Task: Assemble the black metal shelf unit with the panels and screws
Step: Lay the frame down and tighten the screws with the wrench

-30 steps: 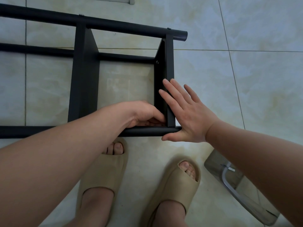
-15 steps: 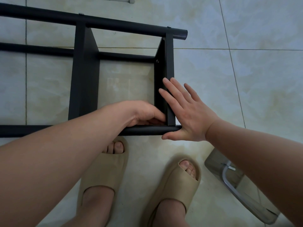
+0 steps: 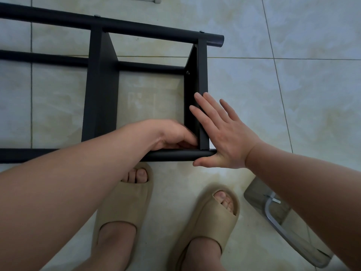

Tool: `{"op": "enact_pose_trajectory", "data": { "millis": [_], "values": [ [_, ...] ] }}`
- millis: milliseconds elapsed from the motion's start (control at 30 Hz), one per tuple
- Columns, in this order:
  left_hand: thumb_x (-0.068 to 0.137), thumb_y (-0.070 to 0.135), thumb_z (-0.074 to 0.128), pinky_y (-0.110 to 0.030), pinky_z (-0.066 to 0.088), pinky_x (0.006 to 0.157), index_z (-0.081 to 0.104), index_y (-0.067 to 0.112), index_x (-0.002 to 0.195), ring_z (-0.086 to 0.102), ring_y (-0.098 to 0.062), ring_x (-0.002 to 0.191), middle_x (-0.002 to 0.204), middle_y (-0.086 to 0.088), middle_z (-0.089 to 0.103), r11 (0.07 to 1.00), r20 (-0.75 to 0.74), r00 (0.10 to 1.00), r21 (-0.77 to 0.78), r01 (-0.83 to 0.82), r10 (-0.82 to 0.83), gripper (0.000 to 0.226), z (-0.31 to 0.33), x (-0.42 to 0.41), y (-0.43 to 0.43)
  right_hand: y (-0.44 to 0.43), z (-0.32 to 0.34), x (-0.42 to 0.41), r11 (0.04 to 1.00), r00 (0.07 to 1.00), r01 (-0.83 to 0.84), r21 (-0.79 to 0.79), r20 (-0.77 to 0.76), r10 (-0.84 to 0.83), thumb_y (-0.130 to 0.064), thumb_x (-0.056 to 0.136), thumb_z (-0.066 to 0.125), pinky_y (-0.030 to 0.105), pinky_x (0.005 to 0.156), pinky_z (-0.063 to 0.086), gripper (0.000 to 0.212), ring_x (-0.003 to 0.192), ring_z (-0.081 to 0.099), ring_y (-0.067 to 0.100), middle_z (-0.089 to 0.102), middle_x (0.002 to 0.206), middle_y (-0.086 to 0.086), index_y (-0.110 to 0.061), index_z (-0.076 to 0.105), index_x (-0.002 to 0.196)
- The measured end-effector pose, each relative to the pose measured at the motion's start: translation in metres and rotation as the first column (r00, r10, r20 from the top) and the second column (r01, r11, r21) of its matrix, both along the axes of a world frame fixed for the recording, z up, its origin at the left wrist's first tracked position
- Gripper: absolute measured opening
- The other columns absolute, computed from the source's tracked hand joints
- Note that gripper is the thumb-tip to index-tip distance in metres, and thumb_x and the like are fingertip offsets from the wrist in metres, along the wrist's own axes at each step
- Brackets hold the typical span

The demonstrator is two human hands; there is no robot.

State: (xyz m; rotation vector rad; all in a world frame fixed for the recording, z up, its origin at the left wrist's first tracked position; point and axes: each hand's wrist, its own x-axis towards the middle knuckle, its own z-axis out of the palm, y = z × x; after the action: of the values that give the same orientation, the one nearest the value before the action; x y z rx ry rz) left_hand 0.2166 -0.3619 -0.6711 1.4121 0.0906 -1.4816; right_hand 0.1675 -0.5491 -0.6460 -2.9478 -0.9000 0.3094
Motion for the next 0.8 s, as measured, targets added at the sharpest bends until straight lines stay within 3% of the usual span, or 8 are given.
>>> {"op": "enact_pose_trajectory", "data": {
  "millis": [133, 200, 367, 433, 567, 633, 733, 800],
  "values": [
    [0.090, 0.003, 0.055, -0.035, 0.051, 0.082, 0.075, 0.009, 0.081, 0.068, -0.023, 0.078, 0.083, -0.012, 0.072, 1.000, -0.075, 0.997, -0.010, -0.006, 0.005, 0.023, -0.0012, 0.0002, 0.0002, -0.0002, 0.0000, 0.0000, 1.000, 1.000, 0.001, 0.002, 0.001, -0.001, -0.090, 0.079, 0.035, 0.058, 0.123, 0.016, 0.119, 0.157, 0.000, 0.030, 0.003, 0.169, 0.014, -0.005, 0.017, 0.160],
    [0.089, 0.005, 0.057, -0.035, 0.054, 0.081, 0.074, 0.008, 0.085, 0.069, -0.024, 0.079, 0.087, -0.013, 0.073, 1.000, -0.043, 0.999, 0.002, -0.014, 0.014, 0.018, -0.0009, -0.0006, -0.0008, -0.0002, 0.0000, 0.0002, 1.000, 1.000, 0.000, 0.000, 0.001, 0.000, -0.090, 0.079, 0.036, 0.058, 0.123, 0.015, 0.119, 0.157, 0.001, 0.030, 0.003, 0.169, 0.014, -0.005, 0.017, 0.160],
    [0.086, -0.002, 0.061, -0.025, 0.055, 0.060, 0.075, 0.013, 0.065, 0.071, -0.018, 0.064, 0.070, -0.008, 0.072, 1.000, 0.036, 0.999, -0.025, -0.008, 0.009, 0.030, -0.0015, -0.0007, 0.0006, -0.0001, -0.0004, 0.0003, 1.000, 1.000, -0.001, -0.002, -0.001, 0.001, -0.090, 0.078, 0.036, 0.058, 0.123, 0.016, 0.120, 0.157, 0.000, 0.029, 0.003, 0.169, 0.014, -0.005, 0.017, 0.160],
    [0.086, -0.004, 0.058, -0.026, 0.055, 0.063, 0.076, 0.014, 0.062, 0.070, -0.018, 0.065, 0.070, -0.008, 0.071, 0.999, 0.002, 1.000, -0.035, -0.014, 0.014, 0.034, -0.0028, 0.0002, 0.0015, -0.0004, -0.0003, 0.0002, 1.000, 1.000, 0.001, -0.001, 0.000, -0.001, -0.090, 0.079, 0.036, 0.058, 0.123, 0.016, 0.119, 0.157, 0.000, 0.030, 0.003, 0.169, 0.015, -0.005, 0.018, 0.160],
    [0.089, 0.003, 0.055, -0.032, 0.055, 0.076, 0.074, 0.008, 0.083, 0.070, -0.022, 0.077, 0.086, -0.013, 0.073, 0.999, -0.057, 0.998, -0.030, -0.012, 0.010, 0.021, -0.0018, 0.0003, 0.0005, -0.0004, -0.0008, -0.0001, 1.000, 1.000, -0.002, -0.001, -0.002, 0.002, -0.090, 0.079, 0.035, 0.058, 0.123, 0.015, 0.119, 0.157, 0.000, 0.029, 0.002, 0.169, 0.014, -0.005, 0.016, 0.161],
    [0.088, 0.004, 0.059, -0.032, 0.057, 0.076, 0.074, 0.007, 0.087, 0.071, -0.023, 0.079, 0.088, -0.014, 0.074, 1.000, -0.012, 1.000, -0.017, -0.005, 0.005, 0.015, -0.0013, -0.0005, -0.0004, -0.0004, -0.0010, -0.0001, 1.000, 1.000, -0.003, 0.000, 0.002, 0.003, -0.090, 0.079, 0.035, 0.059, 0.123, 0.016, 0.119, 0.157, 0.000, 0.030, 0.002, 0.169, 0.014, -0.005, 0.017, 0.160],
    [0.086, -0.002, 0.060, -0.024, 0.056, 0.060, 0.075, 0.013, 0.072, 0.070, -0.018, 0.066, 0.073, -0.009, 0.072, 1.000, 0.044, 0.999, -0.028, -0.008, 0.009, 0.024, -0.0021, -0.0005, 0.0002, -0.0007, -0.0011, -0.0001, 1.000, 1.000, -0.002, 0.001, 0.004, 0.002, -0.090, 0.079, 0.036, 0.059, 0.123, 0.016, 0.119, 0.157, 0.001, 0.030, 0.003, 0.169, 0.014, -0.005, 0.018, 0.160],
    [0.085, -0.005, 0.058, -0.023, 0.054, 0.058, 0.075, 0.014, 0.063, 0.069, -0.017, 0.062, 0.067, -0.008, 0.070, 0.999, 0.031, 0.999, -0.036, -0.005, 0.006, 0.034, -0.0023, -0.0002, 0.0013, -0.0010, -0.0011, -0.0001, 1.000, 1.000, -0.002, -0.003, 0.000, 0.002, -0.090, 0.079, 0.035, 0.058, 0.123, 0.016, 0.120, 0.157, 0.000, 0.029, 0.002, 0.169, 0.014, -0.005, 0.018, 0.160]
  ]
}}
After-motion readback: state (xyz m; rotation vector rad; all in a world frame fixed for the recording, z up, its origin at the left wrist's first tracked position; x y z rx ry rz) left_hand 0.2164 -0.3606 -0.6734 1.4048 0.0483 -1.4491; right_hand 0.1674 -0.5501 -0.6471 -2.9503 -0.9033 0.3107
